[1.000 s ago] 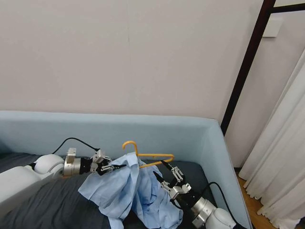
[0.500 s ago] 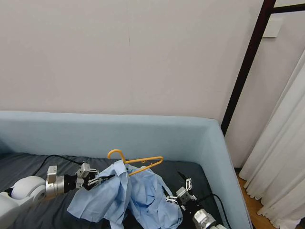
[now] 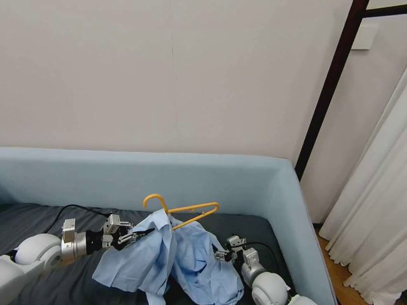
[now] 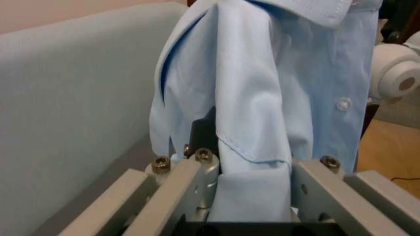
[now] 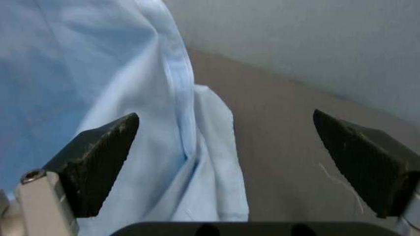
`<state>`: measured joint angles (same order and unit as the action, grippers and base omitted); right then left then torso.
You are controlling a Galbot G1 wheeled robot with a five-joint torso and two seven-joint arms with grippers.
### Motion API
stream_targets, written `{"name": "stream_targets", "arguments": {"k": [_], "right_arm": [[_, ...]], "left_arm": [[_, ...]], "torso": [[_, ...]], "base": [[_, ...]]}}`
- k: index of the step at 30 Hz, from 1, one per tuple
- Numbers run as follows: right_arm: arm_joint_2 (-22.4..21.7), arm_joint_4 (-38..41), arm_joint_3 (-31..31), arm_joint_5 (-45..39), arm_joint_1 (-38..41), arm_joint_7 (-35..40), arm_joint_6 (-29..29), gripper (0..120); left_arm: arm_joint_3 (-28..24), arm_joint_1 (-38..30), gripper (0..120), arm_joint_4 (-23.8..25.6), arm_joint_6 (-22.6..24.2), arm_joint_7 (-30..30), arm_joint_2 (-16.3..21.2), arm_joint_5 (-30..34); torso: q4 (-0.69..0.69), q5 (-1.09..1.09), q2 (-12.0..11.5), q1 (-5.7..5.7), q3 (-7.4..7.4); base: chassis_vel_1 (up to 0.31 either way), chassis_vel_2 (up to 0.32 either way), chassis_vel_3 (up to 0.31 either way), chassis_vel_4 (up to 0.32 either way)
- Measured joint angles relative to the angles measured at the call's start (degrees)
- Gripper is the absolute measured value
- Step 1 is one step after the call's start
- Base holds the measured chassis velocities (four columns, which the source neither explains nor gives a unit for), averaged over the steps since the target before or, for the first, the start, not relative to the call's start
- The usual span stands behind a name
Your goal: Pick up the clothes from the sofa and hang them on the clothes hanger.
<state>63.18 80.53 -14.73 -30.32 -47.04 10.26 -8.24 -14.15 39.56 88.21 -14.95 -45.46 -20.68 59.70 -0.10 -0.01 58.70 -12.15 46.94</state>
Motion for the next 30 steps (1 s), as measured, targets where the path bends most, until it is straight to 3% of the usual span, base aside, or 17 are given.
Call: {"name": "stream_targets", "arguments": {"k": [8,30], "right_arm": [[2.09,-4.93,-0.50,-1.32,1.95,-0.80,-0.64,97],[3.54,-7.90,-1.48,-4.32,2.75,-3.91,-3.00,19]], "left_arm": [[-1.18,-0.29,7,-0.69,0.19,-0.04,-0.17,0.16],[-1.12,-0.46,7,-0.62,0.37,-0.38,0.60,0.16]], "torso": [[0.01,0.00,0.00,0.00,0.00],[0.02,0.00,0.00,0.00,0.00]], "base": [[0.000,0.000,0.000,0.000],[0.000,0.000,0.000,0.000]]}}
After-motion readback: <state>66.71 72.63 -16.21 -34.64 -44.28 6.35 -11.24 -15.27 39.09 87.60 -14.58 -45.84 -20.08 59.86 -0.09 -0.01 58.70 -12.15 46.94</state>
